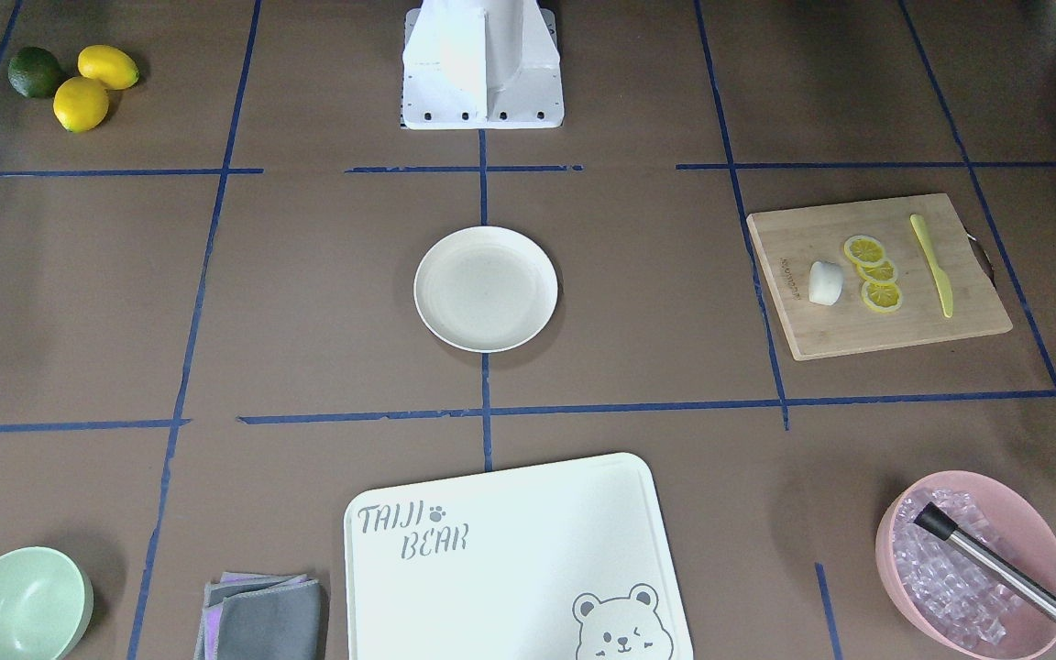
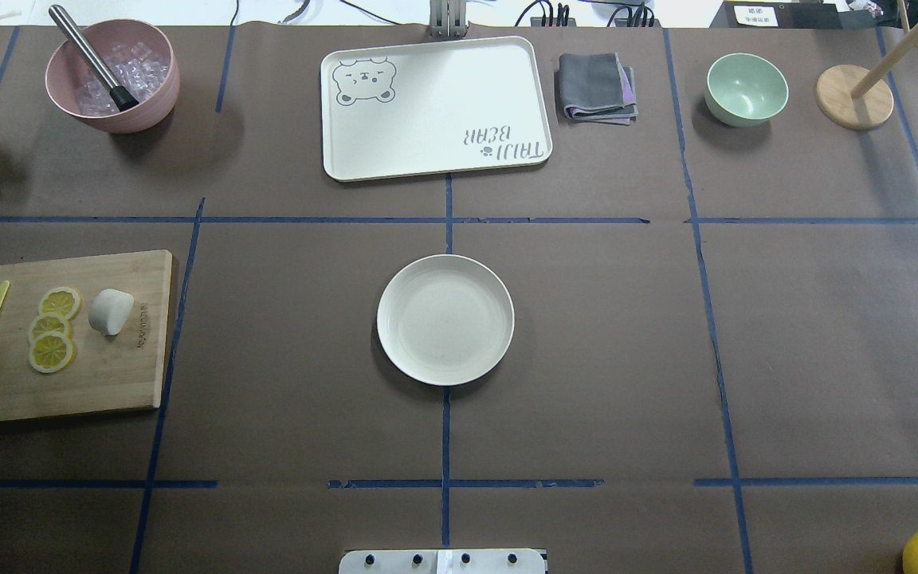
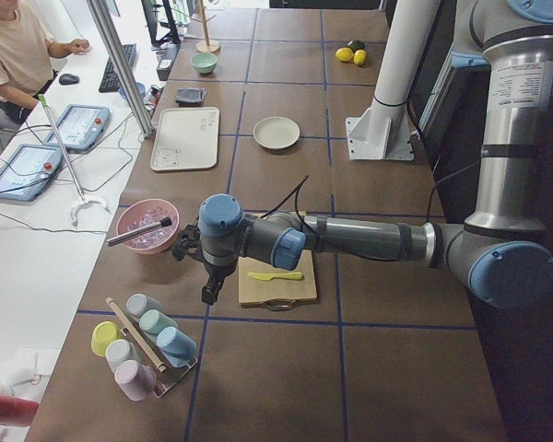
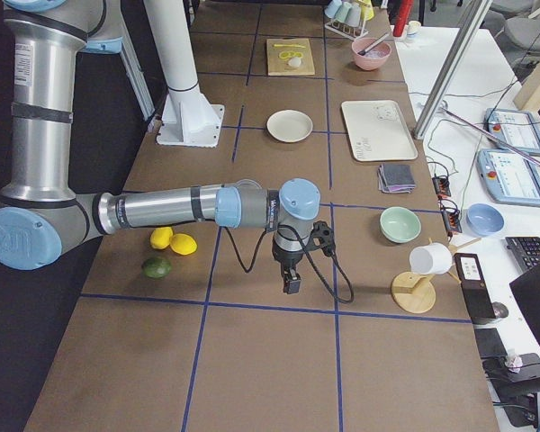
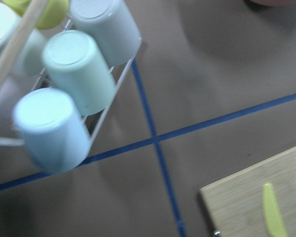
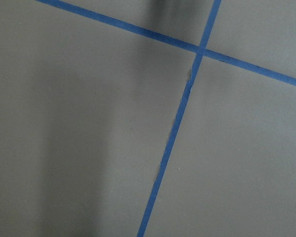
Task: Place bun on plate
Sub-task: 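Reach the left gripper to the white bun on the cutting board and grasp it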
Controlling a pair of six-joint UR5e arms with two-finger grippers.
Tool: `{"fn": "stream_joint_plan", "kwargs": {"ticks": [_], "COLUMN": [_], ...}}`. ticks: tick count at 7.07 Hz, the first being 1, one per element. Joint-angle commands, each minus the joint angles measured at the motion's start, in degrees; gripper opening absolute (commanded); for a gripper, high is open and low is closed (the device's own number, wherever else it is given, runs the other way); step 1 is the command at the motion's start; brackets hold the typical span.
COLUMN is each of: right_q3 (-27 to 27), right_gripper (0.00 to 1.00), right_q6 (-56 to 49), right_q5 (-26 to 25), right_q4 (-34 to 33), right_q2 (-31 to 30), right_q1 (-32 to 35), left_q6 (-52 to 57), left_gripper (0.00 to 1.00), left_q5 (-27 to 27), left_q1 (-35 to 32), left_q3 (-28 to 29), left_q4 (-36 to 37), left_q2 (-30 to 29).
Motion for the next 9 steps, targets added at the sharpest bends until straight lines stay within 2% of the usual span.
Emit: {"fn": "stream_joint_plan", "kwargs": {"ticks": [1, 3, 5, 6, 8, 9], "right_q3": [0.1, 0.2, 0.3, 0.3, 0.2, 0.3], "right_gripper": [1.00, 1.00, 1.00, 1.00, 1.00, 1.00], "right_q6": [0.6, 1.3, 1.3, 1.4, 1.3, 1.4], "right_q5": [0.1, 1.4, 1.6, 1.9, 2.0, 2.0], "right_q4": [0.0, 0.0, 0.0, 0.0, 0.0, 0.0], "right_q2": [0.0, 0.3, 0.5, 0.4, 0.5, 0.5], "right_q1": [0.1, 0.1, 0.1, 0.1, 0.1, 0.1], "left_q6": [-18.0, -25.1, -31.8, -31.7, -31.6, -31.8], "left_gripper": [1.00, 1.00, 1.00, 1.00, 1.00, 1.00], "left_q5": [0.2, 0.5, 11.2, 12.6, 12.2, 12.1], "left_q1": [9.6, 19.5, 29.5, 31.0, 32.3, 33.0], "left_q3": [-3.9, -6.6, -6.7, -6.5, -3.5, -3.4], "left_q4": [-2.0, -2.0, -2.2, -2.5, -11.2, -11.1], "left_q2": [-2.2, -5.0, -7.3, -6.8, -4.3, -4.2]}}
